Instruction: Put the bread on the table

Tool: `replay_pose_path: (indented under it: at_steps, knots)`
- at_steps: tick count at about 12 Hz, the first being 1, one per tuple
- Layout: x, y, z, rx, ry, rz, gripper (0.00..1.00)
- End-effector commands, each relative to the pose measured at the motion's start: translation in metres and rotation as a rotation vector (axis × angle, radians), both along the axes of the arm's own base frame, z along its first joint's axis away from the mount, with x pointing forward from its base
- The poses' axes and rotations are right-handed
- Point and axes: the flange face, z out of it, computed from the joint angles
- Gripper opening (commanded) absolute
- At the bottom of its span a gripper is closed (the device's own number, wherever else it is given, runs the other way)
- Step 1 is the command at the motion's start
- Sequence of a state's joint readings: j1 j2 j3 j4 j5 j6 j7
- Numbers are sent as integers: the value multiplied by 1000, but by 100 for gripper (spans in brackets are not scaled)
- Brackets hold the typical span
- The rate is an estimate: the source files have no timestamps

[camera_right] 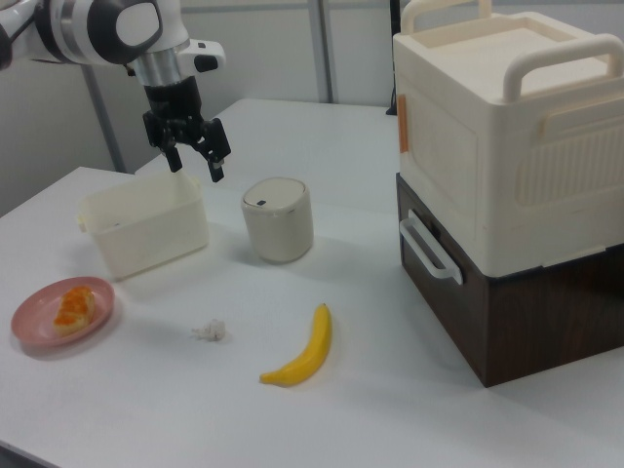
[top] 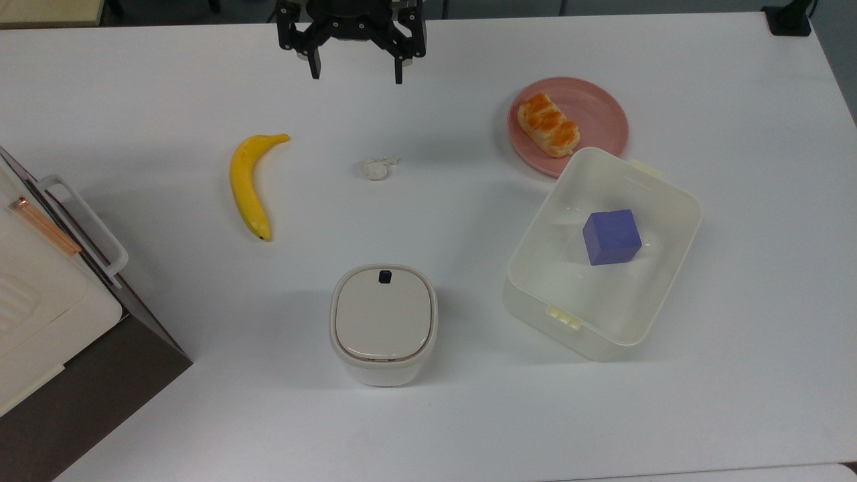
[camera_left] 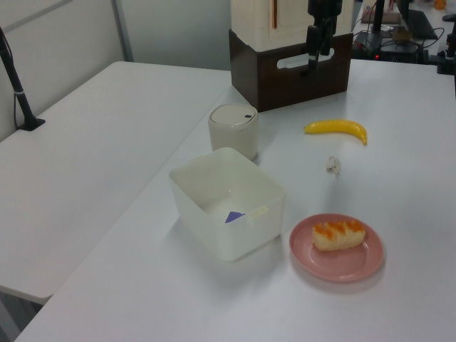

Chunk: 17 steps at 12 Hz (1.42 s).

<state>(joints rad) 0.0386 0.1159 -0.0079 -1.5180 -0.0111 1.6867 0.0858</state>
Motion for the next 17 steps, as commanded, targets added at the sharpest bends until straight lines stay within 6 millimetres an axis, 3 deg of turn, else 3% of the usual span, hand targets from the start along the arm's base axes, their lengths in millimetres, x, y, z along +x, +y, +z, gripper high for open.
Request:
replay_pose_path:
  at_steps: [1, 12, 17]
  knots:
    - [-4, 1, 1, 16, 24, 26, 100]
    - [-6, 2, 1, 15, 29, 37, 100]
    - [-8, 11, -12, 18, 55, 52, 100]
